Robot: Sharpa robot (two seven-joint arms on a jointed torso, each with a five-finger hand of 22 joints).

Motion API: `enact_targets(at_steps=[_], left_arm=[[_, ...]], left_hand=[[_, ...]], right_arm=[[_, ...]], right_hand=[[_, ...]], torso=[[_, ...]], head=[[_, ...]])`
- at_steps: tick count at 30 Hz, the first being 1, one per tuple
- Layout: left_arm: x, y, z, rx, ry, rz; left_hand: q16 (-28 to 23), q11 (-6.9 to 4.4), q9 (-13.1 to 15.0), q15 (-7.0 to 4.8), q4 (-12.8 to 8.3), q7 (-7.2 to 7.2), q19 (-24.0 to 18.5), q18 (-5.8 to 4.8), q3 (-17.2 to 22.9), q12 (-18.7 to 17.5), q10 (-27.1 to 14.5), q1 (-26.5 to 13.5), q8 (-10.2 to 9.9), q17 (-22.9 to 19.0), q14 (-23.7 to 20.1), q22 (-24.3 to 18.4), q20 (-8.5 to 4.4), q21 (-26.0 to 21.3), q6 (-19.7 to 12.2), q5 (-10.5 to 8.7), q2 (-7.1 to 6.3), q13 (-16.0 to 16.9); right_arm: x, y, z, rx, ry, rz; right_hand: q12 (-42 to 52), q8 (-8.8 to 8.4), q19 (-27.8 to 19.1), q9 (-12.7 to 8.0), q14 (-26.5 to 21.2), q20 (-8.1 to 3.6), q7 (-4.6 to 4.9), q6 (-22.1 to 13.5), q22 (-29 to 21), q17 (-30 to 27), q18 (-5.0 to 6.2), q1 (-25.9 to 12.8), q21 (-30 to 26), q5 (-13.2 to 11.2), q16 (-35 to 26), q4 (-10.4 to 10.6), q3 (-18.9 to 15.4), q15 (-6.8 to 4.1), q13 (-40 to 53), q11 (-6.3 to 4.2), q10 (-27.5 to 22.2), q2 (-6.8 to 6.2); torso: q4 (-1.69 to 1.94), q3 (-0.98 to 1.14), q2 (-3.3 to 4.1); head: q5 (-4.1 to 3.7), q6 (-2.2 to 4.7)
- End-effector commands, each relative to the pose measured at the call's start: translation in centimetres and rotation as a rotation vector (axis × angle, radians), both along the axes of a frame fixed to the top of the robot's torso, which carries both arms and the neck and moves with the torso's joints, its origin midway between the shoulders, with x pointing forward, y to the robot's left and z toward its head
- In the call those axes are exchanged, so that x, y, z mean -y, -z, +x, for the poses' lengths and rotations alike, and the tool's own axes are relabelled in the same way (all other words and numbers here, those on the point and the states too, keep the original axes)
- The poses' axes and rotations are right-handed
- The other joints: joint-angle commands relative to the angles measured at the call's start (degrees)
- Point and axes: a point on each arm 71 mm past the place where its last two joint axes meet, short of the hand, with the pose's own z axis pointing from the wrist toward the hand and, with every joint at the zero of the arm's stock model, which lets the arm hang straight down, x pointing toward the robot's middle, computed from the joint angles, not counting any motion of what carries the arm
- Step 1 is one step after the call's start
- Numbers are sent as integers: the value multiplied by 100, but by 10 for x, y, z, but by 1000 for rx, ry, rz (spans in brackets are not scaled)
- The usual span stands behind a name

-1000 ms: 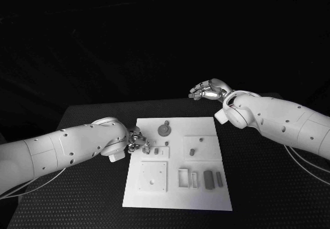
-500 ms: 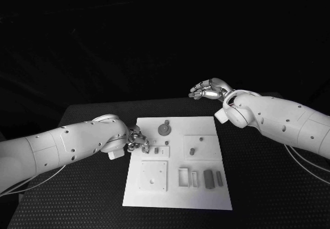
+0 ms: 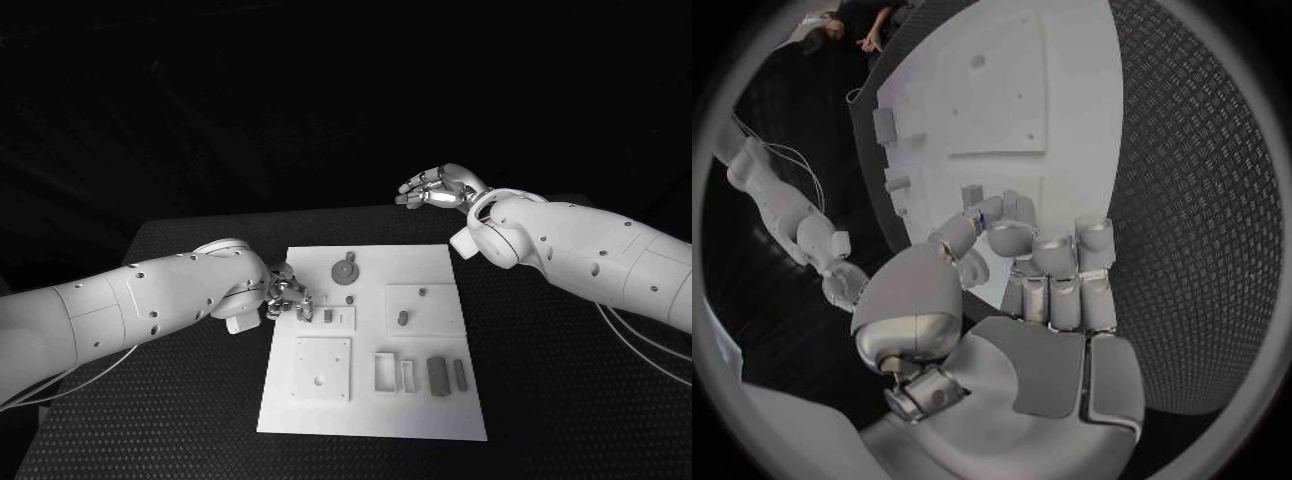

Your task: Assemble the parts on the task board

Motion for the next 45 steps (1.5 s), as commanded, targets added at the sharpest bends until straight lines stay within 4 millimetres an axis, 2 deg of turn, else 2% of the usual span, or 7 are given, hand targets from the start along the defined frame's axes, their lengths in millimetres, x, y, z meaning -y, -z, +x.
enact_targets(at_steps=[1, 28, 40, 45], left_arm=[[1, 2, -2, -26, 20, 19], [20, 1, -1, -21, 79, 55], [16, 1, 2, -2, 77, 79], [15, 1, 2, 1, 79, 88]], left_hand=[[27, -126, 10, -61, 65, -493, -32, 12, 191, 38, -107, 113, 157, 10, 9, 114, -652, 19, 726, 36, 54, -9], [35, -111, 1, -58, 70, -481, -52, 8, 144, 69, -114, -28, 238, 7, -13, 106, -643, 39, 681, 121, 167, -20], [53, -123, -3, -59, 70, -492, -51, 12, 180, 83, -112, -90, 284, 11, 3, 101, -643, 45, 683, 173, 243, -27], [81, -136, -7, -52, 67, -506, -45, 16, 268, 120, -104, -193, 344, 19, 23, 102, -643, 57, 690, 249, 279, -25]], right_arm=[[-1, 0, 0, 1, -10, 2], [-2, 0, -1, 0, -13, 2], [-2, 0, -1, -1, -12, 2], [-2, 0, -1, 0, -11, 2]], right_hand=[[-40, 24, -25, -8, -47, -11, 14, -19, 6, -9, 4, 19, -35, 38, 34, 31, -14, -5, 1, -1, 50, -18], [-46, 27, -26, -12, -53, -11, 15, -19, 16, -17, 2, 23, -46, 43, 36, 31, -15, -2, 1, 0, 54, -21], [-48, 28, -27, -14, -56, -11, 16, -19, 19, -21, 1, 26, -50, 51, 36, 31, -13, 0, 1, 0, 56, -19], [-50, 29, -28, -15, -58, -12, 17, -19, 22, -23, 0, 30, -54, 62, 37, 29, -11, 0, 1, 1, 57, -22]], torso=[[1, 0, 2], [-3, 8, -1], [3, 6, 0], [0, 3, 2]], head=[[-5, -10], [0, -6], [-1, -5], [-5, -1]])
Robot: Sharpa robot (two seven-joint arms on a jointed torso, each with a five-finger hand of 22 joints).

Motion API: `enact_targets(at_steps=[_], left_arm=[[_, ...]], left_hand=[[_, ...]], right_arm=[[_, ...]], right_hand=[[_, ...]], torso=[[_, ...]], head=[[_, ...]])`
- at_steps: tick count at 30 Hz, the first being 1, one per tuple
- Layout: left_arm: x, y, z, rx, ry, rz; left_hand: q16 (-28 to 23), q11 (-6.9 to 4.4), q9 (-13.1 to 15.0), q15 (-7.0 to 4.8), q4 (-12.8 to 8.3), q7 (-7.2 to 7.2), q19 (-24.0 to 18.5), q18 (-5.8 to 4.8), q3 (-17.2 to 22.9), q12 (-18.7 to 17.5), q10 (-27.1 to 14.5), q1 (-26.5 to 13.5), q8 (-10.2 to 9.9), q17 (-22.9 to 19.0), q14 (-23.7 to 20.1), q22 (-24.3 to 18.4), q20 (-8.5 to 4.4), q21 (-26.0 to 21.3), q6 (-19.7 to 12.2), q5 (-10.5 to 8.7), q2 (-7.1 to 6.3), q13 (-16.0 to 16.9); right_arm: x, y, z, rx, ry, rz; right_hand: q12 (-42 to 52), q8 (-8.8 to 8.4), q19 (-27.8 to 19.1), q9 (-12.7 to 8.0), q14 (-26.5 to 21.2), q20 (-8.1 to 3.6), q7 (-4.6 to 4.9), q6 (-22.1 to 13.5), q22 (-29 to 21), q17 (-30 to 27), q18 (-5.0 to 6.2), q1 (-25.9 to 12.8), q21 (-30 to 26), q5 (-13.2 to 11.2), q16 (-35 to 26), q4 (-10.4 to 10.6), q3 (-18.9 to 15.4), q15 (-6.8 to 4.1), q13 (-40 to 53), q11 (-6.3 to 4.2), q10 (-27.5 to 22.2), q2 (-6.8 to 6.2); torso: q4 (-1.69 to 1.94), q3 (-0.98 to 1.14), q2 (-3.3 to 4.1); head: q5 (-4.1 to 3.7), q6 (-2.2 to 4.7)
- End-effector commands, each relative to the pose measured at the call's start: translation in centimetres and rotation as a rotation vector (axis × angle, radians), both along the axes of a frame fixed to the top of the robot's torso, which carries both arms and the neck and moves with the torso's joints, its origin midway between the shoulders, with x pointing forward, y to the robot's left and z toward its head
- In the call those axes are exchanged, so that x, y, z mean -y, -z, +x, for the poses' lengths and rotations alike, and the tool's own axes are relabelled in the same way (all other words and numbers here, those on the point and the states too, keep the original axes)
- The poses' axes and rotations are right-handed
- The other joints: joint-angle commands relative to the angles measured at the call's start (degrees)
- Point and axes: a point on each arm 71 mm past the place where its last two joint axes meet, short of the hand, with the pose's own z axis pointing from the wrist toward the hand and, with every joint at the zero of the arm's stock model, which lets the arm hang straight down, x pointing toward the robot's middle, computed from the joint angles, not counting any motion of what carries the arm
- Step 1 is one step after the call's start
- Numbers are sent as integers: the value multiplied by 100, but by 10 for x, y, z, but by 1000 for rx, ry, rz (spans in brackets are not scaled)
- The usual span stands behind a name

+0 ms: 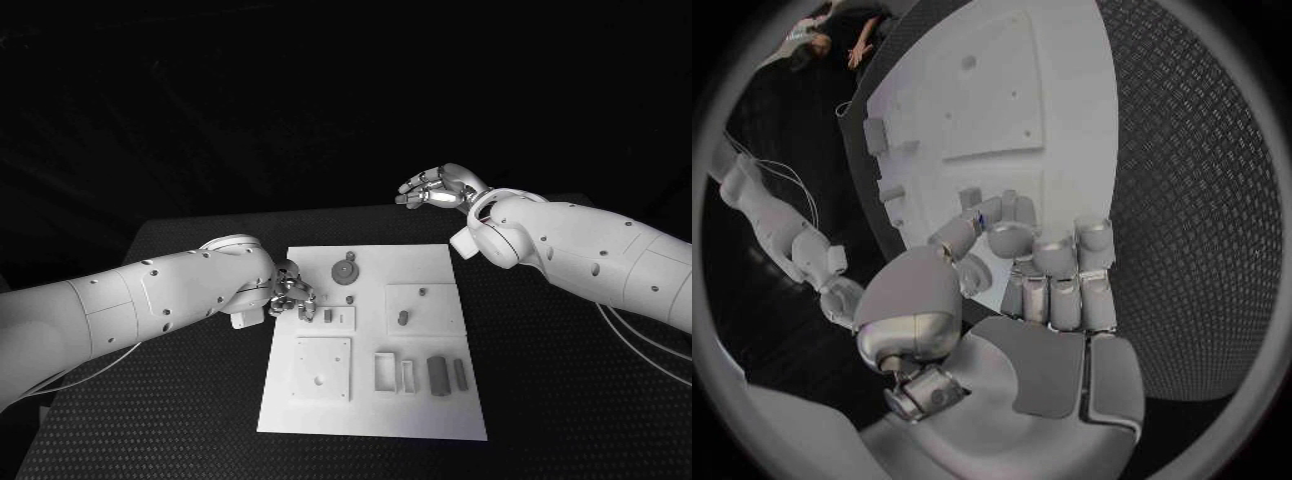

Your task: Assemble the parts on the task board

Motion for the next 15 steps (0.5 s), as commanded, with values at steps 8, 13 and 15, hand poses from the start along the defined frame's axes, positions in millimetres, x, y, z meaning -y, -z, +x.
enact_targets(at_steps=[8, 13, 15], left_arm=[[6, 4, -4, -31, 50, 21], [8, 4, -5, -47, 65, 20], [10, 4, -6, -53, 69, 19]], left_hand=[[62, -161, 7, -35, 104, -522, -33, 24, 318, 93, -91, -91, 229, 17, 45, 101, -645, 58, 686, 246, 80, -6], [66, -163, 6, -36, 104, -524, -30, 25, 327, 99, -92, -101, 241, 19, 47, 101, -646, 62, 685, 271, 84, -7], [67, -163, 6, -36, 104, -524, -30, 25, 328, 100, -92, -102, 243, 19, 47, 101, -646, 62, 685, 273, 84, -7]], right_arm=[[-2, 0, 0, 0, -11, 2], [-1, 0, 0, 0, -9, 2], [-1, 0, 0, 0, -10, 2]], right_hand=[[-29, 29, -29, -8, -59, -12, 18, -20, 10, -9, -1, 33, -35, 53, 38, 29, -9, 2, 1, 2, 59, -24], [-30, 30, -29, -8, -60, -12, 18, -20, 11, -11, -1, 34, -37, 59, 38, 30, -9, 2, 1, 2, 59, -23], [-31, 30, -29, -9, -61, -12, 19, -20, 12, -11, -1, 34, -37, 61, 38, 30, -9, 2, 1, 2, 59, -24]], torso=[[0, -5, 2], [-1, -7, 3], [0, -5, 3]], head=[[-4, -6], [-2, -19], [-3, -19]])
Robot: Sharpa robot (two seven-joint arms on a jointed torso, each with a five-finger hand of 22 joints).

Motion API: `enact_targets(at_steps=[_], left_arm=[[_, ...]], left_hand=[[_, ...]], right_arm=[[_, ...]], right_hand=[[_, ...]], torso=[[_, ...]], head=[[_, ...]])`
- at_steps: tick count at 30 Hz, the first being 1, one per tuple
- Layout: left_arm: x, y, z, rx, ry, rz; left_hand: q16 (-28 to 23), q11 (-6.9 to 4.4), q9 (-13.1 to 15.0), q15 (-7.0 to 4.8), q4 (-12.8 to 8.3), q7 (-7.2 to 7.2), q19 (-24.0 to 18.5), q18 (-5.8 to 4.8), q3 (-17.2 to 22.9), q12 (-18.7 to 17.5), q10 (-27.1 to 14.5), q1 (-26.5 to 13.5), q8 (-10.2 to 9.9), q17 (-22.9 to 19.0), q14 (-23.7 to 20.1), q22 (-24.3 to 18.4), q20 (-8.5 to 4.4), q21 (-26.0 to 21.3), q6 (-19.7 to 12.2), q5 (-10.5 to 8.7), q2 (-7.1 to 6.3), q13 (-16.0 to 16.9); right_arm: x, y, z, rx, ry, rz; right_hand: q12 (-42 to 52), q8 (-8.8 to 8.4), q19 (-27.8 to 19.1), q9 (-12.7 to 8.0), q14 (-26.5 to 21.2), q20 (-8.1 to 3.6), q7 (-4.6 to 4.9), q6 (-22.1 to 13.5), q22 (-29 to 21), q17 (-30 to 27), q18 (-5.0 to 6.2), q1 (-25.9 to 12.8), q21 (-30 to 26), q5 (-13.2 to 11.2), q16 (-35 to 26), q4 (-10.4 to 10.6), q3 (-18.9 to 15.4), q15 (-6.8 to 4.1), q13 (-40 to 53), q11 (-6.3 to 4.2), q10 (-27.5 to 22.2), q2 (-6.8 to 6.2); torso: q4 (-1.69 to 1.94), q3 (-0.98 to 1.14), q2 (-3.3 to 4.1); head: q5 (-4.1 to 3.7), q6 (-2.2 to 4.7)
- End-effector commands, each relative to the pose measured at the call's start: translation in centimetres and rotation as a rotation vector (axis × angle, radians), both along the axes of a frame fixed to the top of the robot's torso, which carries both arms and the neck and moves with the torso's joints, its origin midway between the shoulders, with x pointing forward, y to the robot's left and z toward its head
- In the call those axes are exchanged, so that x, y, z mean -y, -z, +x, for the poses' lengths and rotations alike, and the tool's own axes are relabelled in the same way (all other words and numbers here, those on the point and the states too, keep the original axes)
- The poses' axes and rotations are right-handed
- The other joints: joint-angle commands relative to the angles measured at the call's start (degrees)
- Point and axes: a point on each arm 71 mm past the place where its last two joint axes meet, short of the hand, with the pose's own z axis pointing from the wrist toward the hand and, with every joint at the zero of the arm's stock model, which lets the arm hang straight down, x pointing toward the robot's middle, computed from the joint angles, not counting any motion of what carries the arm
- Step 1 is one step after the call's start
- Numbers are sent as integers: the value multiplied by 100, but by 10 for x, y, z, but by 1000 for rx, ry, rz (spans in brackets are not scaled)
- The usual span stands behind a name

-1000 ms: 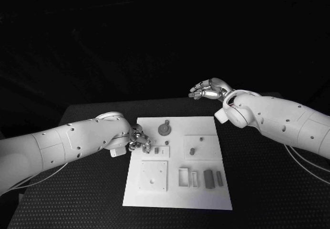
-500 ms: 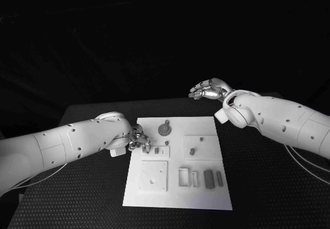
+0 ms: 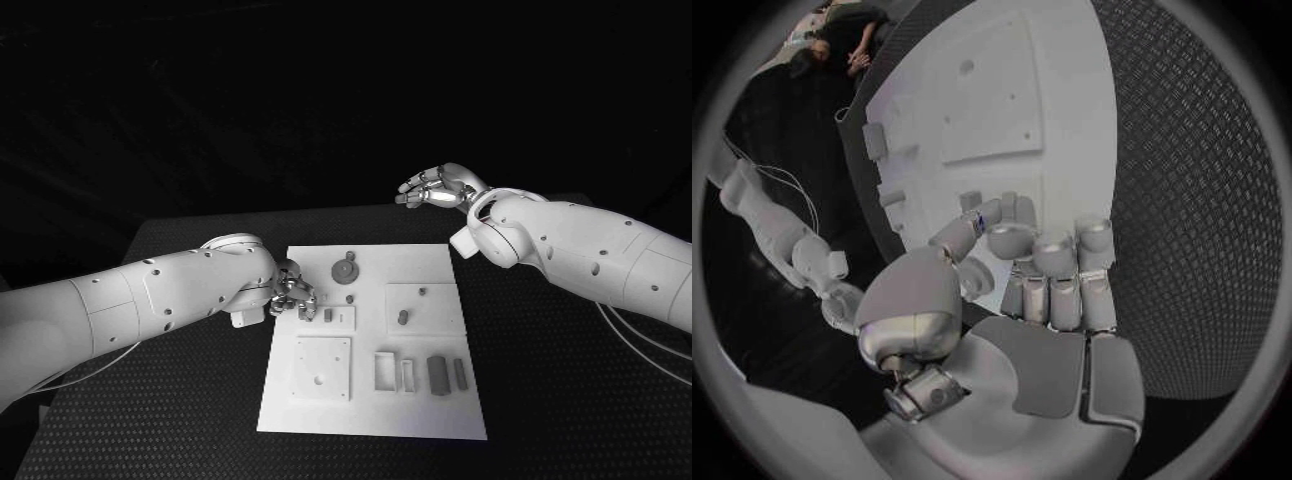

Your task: Assemble the parts on the task board

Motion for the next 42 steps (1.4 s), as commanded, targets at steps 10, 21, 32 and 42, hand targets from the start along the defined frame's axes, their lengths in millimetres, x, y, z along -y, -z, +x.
enact_targets(at_steps=[10, 21, 32, 42], left_arm=[[12, 5, -6, -51, 57, 6], [17, 5, -6, -48, 62, 6], [15, 4, -4, -20, 39, 0], [9, 4, -3, -18, 23, 8]], left_hand=[[54, -155, 4, -41, 109, -538, -20, 27, 372, 87, -111, -119, 297, 16, 64, 97, -642, 52, 685, 491, 82, -6], [39, -153, -4, -50, 100, -535, -10, 44, 368, 101, -121, -114, 337, 6, 54, 97, -654, 63, 637, 399, 15, -17], [-23, -10, -240, -94, 353, -399, -22, 47, -483, 74, -113, -90, 151, -34, -18, 63, -651, 27, 430, -471, -225, -106], [-47, 47, -426, -124, 782, -348, -73, 58, -687, 52, -131, -131, -10, -55, -79, 55, -662, -47, 329, -1468, -763, -181]], right_arm=[[-1, 0, -1, 1, -10, 2], [0, 0, -1, 2, -9, 2], [0, 0, -1, 2, -8, 2], [1, 0, -1, 3, -4, 2]], right_hand=[[-33, 31, -29, -11, -46, -11, 19, -20, 11, -9, -2, 35, -42, 55, 39, 31, -8, -12, 1, -19, 40, -27], [-35, 32, -31, -13, -51, -11, 20, -19, 14, -13, -4, 36, -47, 64, 39, 31, -8, -9, 1, -18, 42, -28], [-45, 28, -42, -20, -65, -10, 31, -31, 24, -22, -10, 29, -61, 90, 36, 40, -10, 0, -1, -10, 38, -37], [-55, 23, -49, -26, -75, -11, 44, -43, 33, -29, -14, 32, -72, 102, 34, 41, -10, 6, -2, -1, 32, -51]], torso=[[-1, 9, -2], [-10, 6, 2], [4, 0, -1], [-2, -2, 3]], head=[[5, 1], [-4, 20], [-29, 39], [-37, 43]])
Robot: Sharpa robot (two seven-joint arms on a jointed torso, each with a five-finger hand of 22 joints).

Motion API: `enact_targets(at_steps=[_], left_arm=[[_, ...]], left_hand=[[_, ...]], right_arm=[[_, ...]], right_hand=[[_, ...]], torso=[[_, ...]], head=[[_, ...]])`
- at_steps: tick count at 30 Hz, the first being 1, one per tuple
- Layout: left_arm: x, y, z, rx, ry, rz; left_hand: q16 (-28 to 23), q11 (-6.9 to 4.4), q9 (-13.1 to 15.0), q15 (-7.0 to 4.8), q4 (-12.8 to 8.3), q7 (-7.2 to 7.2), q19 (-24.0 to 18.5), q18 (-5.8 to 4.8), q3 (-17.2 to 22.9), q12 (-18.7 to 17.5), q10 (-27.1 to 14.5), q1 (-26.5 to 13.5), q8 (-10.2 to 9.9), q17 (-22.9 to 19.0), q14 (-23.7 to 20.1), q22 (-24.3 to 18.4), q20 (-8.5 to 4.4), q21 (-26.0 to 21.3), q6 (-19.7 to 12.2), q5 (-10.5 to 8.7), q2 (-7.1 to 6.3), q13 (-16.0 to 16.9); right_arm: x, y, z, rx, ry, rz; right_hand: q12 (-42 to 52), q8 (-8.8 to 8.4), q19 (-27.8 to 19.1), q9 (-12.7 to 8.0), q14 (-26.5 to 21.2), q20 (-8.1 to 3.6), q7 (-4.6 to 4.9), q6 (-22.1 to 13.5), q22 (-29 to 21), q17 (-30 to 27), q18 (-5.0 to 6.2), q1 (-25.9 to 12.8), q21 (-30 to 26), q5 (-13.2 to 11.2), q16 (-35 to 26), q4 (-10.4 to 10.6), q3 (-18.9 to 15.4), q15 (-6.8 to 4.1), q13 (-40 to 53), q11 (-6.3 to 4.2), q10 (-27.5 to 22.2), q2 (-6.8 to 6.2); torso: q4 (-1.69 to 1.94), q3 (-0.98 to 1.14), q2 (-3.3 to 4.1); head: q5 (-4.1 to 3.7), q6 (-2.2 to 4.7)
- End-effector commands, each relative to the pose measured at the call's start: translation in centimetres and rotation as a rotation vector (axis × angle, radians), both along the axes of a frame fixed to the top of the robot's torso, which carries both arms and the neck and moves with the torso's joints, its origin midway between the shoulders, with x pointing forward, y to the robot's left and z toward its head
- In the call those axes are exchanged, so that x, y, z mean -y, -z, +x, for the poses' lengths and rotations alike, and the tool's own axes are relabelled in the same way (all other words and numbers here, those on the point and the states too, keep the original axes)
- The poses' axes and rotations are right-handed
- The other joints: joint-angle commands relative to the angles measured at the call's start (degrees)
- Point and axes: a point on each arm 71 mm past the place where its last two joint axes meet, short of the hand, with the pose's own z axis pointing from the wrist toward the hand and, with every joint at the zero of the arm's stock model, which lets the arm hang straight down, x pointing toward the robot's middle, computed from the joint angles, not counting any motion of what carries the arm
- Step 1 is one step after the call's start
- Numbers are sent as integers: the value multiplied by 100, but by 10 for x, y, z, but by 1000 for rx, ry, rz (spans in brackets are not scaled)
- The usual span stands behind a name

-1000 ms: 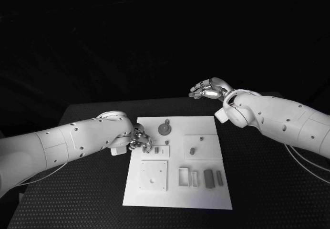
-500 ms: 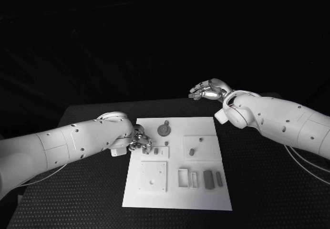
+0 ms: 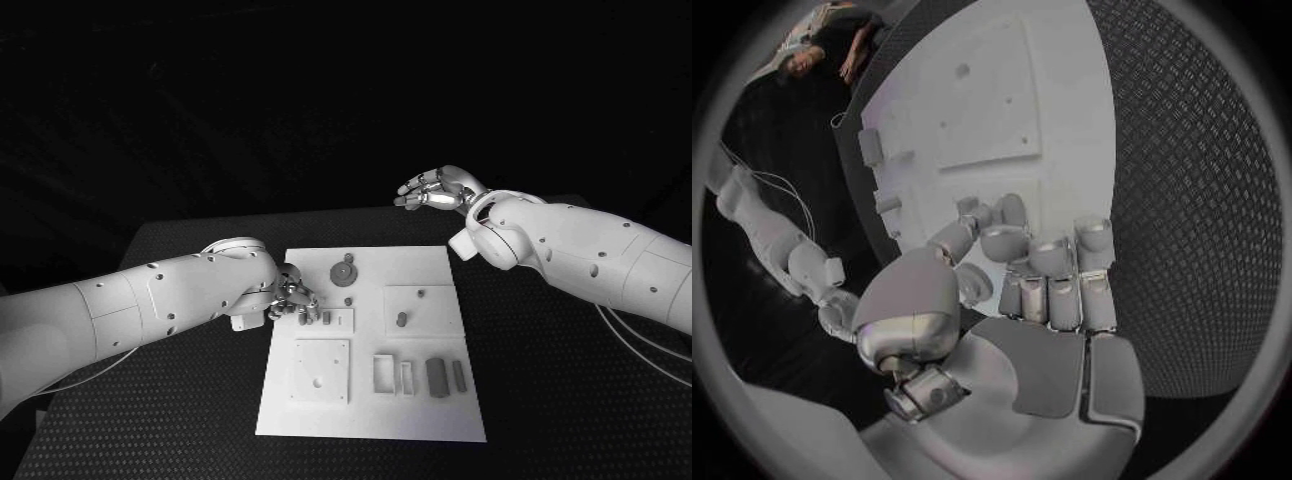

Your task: Assemble the parts on the task board

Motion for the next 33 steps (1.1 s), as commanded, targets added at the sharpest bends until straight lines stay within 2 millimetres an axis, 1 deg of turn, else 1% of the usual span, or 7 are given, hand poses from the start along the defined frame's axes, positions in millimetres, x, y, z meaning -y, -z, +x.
enact_targets(at_steps=[1, 11, 15, 18, 23, 28, 33], left_arm=[[4, 1, -2, -9, 6, -22], [-4, 1, 1, 15, -14, -12], [-10, -1, 2, 34, -35, -23], [-13, -5, 2, 29, -100, -97], [-19, -18, 7, 63, -113, -100], [-24, -28, 9, 83, -128, -137], [-23, -41, 13, 161, -163, -332]], left_hand=[[-48, -3, -47, -4, 154, -23, -78, 55, 2, -35, -74, -49, -54, -12, -38, 57, -659, -54, -51, -277, -260, -24], [-52, 15, -75, -9, 347, -13, -84, 57, 19, -47, -76, -103, -63, -19, -57, 63, -665, -67, -92, -467, -405, -48], [-57, 23, -86, -25, 603, -13, -78, 63, 91, -55, -90, -144, -51, -25, -71, 61, -675, -83, -134, -1075, -618, -64], [-62, 32, -83, -28, 806, 15, -83, 60, 109, -58, -122, -229, -54, -26, -104, 58, -672, -92, -201, -1124, -844, -64], [-273, 226, -215, 131, 997, 216, -309, 7, 109, -256, -452, -294, -316, -137, -408, 51, -611, -201, -730, -1125, -1000, -141], [-333, 266, -247, 169, 1055, 261, -388, -10, 101, -315, -567, -280, -365, -189, -496, 47, -591, -244, -879, -1125, -1057, -165], [-723, 409, -262, 343, 1035, 397, -796, -118, 46, -718, -1073, -186, -391, -416, -947, -43, -456, -559, -1146, -1123, -1056, -348]], right_arm=[[-1, 0, 0, 3, -6, 2], [-1, 0, 0, 4, -4, 1], [0, 0, 0, 5, -3, 1], [1, 0, 0, 3, -1, 2], [2, 0, 0, 3, 1, 2], [3, 0, 0, 2, 2, 2], [4, 0, 0, 3, 5, 1]], right_hand=[[-33, 23, -49, -10, -38, -11, 25, -24, 8, -7, -14, 10, -27, 36, 34, 25, 7, 9, -2, 21, 11, -30], [-39, 20, -53, -14, -42, -11, 36, -31, 14, -11, -17, 13, -33, 40, 35, 26, 8, 13, -2, 27, 8, -37], [-41, 19, -54, -15, -43, -11, 40, -34, 17, -12, -17, 14, -35, 41, 36, 27, 8, 14, -3, 29, 7, -39], [-45, 17, -55, -18, -46, -11, 44, -39, 20, -15, -19, 13, -38, 42, 35, 29, 8, 17, -3, 32, 4, -42], [-49, 16, -57, -20, -49, -11, 46, -44, 23, -17, -20, 15, -42, 43, 35, 29, 8, 19, -4, 35, 1, -45], [-51, 15, -59, -21, -51, -11, 49, -47, 26, -18, -21, 17, -44, 45, 36, 30, 9, 20, -4, 37, -1, -46], [-53, 14, -59, -22, -52, -12, 50, -49, 28, -20, -21, 17, -46, 45, 36, 31, 9, 22, -4, 38, -1, -47]], torso=[[-1, 0, 4], [1, -5, 4], [-2, -7, 2], [4, -7, 1], [-12, -8, 4], [3, -1, -3], [16, -12, 1]], head=[[-5, 5], [-4, 19], [-8, 22], [-31, 24], [-34, 60], [-36, 82], [-68, 99]])
